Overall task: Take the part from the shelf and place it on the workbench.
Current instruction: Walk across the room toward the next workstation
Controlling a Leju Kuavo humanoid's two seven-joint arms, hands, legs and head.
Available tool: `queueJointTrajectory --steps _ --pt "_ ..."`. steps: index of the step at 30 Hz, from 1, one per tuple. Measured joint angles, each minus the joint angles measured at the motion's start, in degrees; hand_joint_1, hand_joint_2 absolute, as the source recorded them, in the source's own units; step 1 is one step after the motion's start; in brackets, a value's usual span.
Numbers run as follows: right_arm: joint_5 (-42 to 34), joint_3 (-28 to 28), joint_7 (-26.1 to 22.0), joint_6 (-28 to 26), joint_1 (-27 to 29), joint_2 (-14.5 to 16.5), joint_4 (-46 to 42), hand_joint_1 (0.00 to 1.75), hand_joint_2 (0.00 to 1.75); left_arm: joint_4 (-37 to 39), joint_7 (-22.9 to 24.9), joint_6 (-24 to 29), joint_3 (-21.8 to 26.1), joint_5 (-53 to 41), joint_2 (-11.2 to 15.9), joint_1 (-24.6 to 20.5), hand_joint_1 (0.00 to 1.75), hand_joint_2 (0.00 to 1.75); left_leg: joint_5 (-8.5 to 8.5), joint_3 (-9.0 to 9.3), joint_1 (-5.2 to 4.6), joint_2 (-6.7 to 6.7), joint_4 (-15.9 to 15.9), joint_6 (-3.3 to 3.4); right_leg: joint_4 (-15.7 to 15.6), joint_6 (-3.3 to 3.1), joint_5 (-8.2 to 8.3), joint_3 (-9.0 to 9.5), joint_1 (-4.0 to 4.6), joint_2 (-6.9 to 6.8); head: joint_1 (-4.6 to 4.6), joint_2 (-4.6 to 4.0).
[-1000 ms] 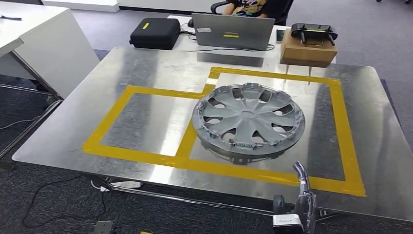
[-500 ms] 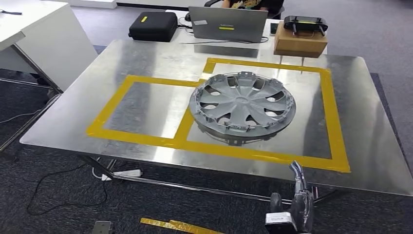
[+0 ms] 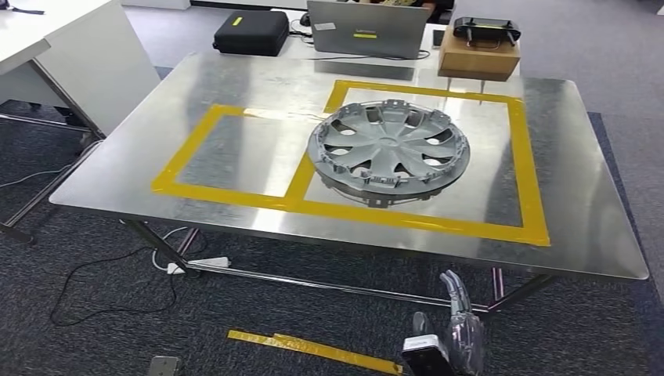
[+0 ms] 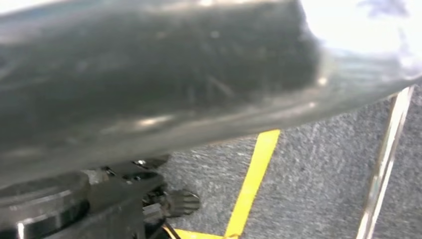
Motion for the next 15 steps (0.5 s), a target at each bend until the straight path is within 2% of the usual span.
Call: queueJointTrajectory --steps 1,2,3,5,6,7,8,9,10,11,12,13,14,15 --pt "0.0 0.0 0.0 0.0 -0.1 0.0 0.4 0.0 0.0 0.0 0.0 0.0 0.0 0.0 0.0 0.0 0.0 0.0 0.4 -0.56 0.02 0.11 0.0 0.47 0.2 0.32 -0.16 -0.31 -0.08 0.04 -0.01 0.0" --pt "-0.1 0.0 0.0 0.0 -0.1 0.0 0.8 0.0 0.0 0.0 0.0 0.0 0.0 0.0 0.0 0.0 0.0 0.0 0.97 -1.19 0.05 0.23 0.0 1.06 1.1 0.61 -1.47 -0.9 -0.15 0.11 0.05 0.0" --pt "-0.1 0.0 0.0 0.0 -0.1 0.0 1.1 0.0 0.0 0.0 0.0 0.0 0.0 0.0 0.0 0.0 0.0 0.0 1.63 -1.93 0.09 0.36 -0.1 1.57 3.1 0.83 -3.76 -1.7 -0.21 0.18 0.09 0.0" --pt "-0.1 0.0 0.0 0.0 -0.2 0.0 1.7 0.0 0.0 0.0 0.0 0.0 0.1 -0.1 -0.1 0.0 0.0 0.0 2.96 -3.6 -0.08 0.48 0.0 2.12 10.1 1.14 -9.67 -3.75 -0.24 0.25 0.22 0.0" --pt "-0.1 0.0 0.0 0.0 -0.2 0.0 2.0 0.0 0.0 0.0 0.0 0.0 0.1 -0.1 -0.1 0.0 0.0 0.0 3.64 -4.48 -0.23 0.52 0.0 2.2 13.6 1.22 -11.39 -4.34 -0.23 0.25 0.23 0.0" --pt "-0.1 0.0 0.1 0.0 -0.2 0.0 2.2 0.0 0.0 0.0 0.0 0.0 0.1 -0.1 0.0 0.0 0.0 0.0 4.32 -5.39 -0.38 0.56 0.1 2.23 15.9 1.21 -11.77 -4.3 -0.22 0.25 0.23 0.0" --pt "-0.1 0.0 0.2 0.1 -0.2 0.0 2.5 0.0 0.0 0.0 0.0 0.0 0.1 -0.1 0.0 0.0 0.0 0.0 4.97 -6.29 -0.53 0.6 0.2 2.23 16.2 1.09 -10.83 -3.26 -0.18 0.25 0.22 0.0" --pt "-0.1 -0.1 0.4 0.3 -0.3 0.0 2.8 0.0 0.0 0.0 0.0 0.0 0.1 -0.1 0.0 0.0 0.0 0.0 5.59 -7.11 -0.68 0.62 0.2 2.2 14.5 0.83 -9.18 -1.2 -0.11 0.25 0.22 0.0" --pt "-0.2 -0.1 0.5 0.5 -0.5 0.0 3.2 0.0 0.0 0.0 0.0 0.0 0.1 -0.1 -0.1 0.0 0.0 0.0 6.2 -7.75 -0.81 0.62 0.3 2.14 10.9 0.44 -7.65 1.81 0.0 0.25 0.21 0.0" --pt "-0.2 -0.1 0.6 0.7 -0.7 0.0 3.6 0.0 0.0 0.0 0.0 0.0 0.1 -0.2 -0.1 -0.1 0.0 0.0 6.76 -8.31 -0.98 0.6 0.4 2.0 6.2 0.0 -6.94 5.43 0.22 0.24 0.22 0.0" --pt "-0.3 -0.2 0.6 0.9 -1.0 0.0 3.9 0.0 0.0 0.0 0.0 0.0 0.1 -0.2 -0.2 -0.1 0.0 0.0 7.34 -8.76 -1.11 0.6 0.5 1.81 1.6 -0.36 -7.04 8.61 0.37 0.22 0.19 0.0" --pt "-0.3 -0.3 0.6 1.1 -1.2 0.0 4.3 0.0 0.0 0.0 0.0 -0.1 0.2 -0.2 -0.2 -0.1 0.0 0.0 7.98 -9.09 -1.16 0.62 0.5 1.58 -1.7 -0.62 -7.45 10.59 0.57 0.26 0.16 0.0" --pt "-0.4 -0.5 0.6 1.4 -1.4 0.0 4.9 0.0 0.0 0.0 0.0 -0.1 0.2 -0.3 -0.2 -0.1 0.0 0.0 8.59 -9.43 -1.13 0.66 0.5 1.3 -3.5 -0.77 -7.81 11.45 0.77 0.28 0.16 0.0" --pt "-0.4 -0.7 0.5 1.9 -1.6 0.0 5.7 0.0 0.0 0.0 0.0 -0.1 0.3 -0.4 -0.2 -0.1 0.0 0.0 9.2 -9.68 -1.07 0.68 0.5 1.0 -4.1 -0.96 -7.62 11.18 0.81 0.3 0.17 0.0"
